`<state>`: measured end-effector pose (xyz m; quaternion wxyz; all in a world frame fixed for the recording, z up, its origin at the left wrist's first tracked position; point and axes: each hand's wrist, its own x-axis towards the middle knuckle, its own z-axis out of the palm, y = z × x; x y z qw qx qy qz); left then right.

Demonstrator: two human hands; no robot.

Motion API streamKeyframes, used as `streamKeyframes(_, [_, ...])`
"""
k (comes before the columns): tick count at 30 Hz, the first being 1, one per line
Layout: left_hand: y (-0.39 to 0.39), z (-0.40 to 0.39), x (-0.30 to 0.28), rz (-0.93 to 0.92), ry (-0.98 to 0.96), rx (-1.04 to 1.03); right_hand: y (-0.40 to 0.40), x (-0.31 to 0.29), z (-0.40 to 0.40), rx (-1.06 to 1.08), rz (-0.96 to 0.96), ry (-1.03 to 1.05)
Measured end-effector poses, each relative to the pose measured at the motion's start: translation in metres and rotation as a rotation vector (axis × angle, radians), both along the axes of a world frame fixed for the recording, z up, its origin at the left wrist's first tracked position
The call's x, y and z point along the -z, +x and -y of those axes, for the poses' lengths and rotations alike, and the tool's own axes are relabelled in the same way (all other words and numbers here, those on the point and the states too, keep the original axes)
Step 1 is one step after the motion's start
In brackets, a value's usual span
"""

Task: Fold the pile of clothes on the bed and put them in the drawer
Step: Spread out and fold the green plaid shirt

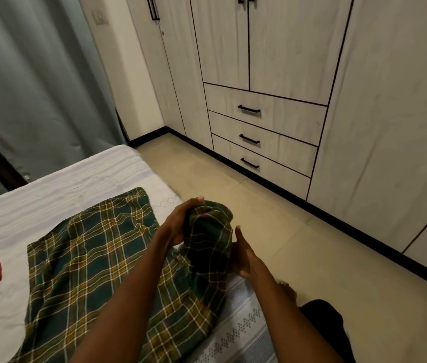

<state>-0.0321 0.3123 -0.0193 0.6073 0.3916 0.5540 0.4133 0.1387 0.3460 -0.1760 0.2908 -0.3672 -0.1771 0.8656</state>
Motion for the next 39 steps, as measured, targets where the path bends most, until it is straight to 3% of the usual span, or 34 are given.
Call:
streamKeyframes(5, [-0.013,0.005,0.014,-0.058,-0.142,-0.038,-0.009,-0.037,-0.010,0.309,-0.117,-0.080])
streamKeyframes(8, [-0.009,0.003,0.015,-0.286,-0.116,-0.034,0.001,-0.048,-0.026,0.596,0.162,-0.013])
streamKeyframes(13, [0.015,-0.012,0.025,-0.603,0.077,-0.025,0.043,-0.059,-0.054,0.520,0.420,0.099])
streamKeyframes(15, [0.025,-0.019,0.035,-0.771,0.086,0.029,0.062,-0.053,-0.067,0.592,0.367,0.042])
streamKeyframes(19, [0.027,-0.024,0.071,-0.945,-0.094,0.303,0.093,-0.027,-0.076,0.801,0.224,-0.036])
streamKeyframes(21, [0.017,-0.021,0.096,-1.115,-0.140,0.387,0.101,-0.008,-0.066,0.765,0.192,-0.068])
streamKeyframes(24, [0.005,-0.013,0.123,-1.105,-0.114,0.311,0.100,0.020,-0.045,0.596,0.220,-0.085])
streamKeyframes(27, [0.004,-0.002,0.122,-1.147,-0.057,0.237,0.088,0.026,-0.016,0.425,0.362,-0.024])
streamKeyframes(31, [0.002,-0.003,0.124,-1.164,-0.077,0.219,0.059,0.033,0.004,0.026,0.628,0.111])
streamKeyframes(33, [-0.003,-0.008,0.124,-1.138,-0.100,0.219,0.043,0.038,0.005,-0.012,0.695,0.201])
streamKeyframes(37, [-0.005,-0.015,0.125,-1.085,-0.091,0.217,0.025,0.036,-0.001,-0.004,0.563,0.293])
streamKeyframes(39, [-0.005,-0.017,0.125,-1.005,-0.041,0.202,0.023,0.039,-0.005,0.016,0.658,0.278])
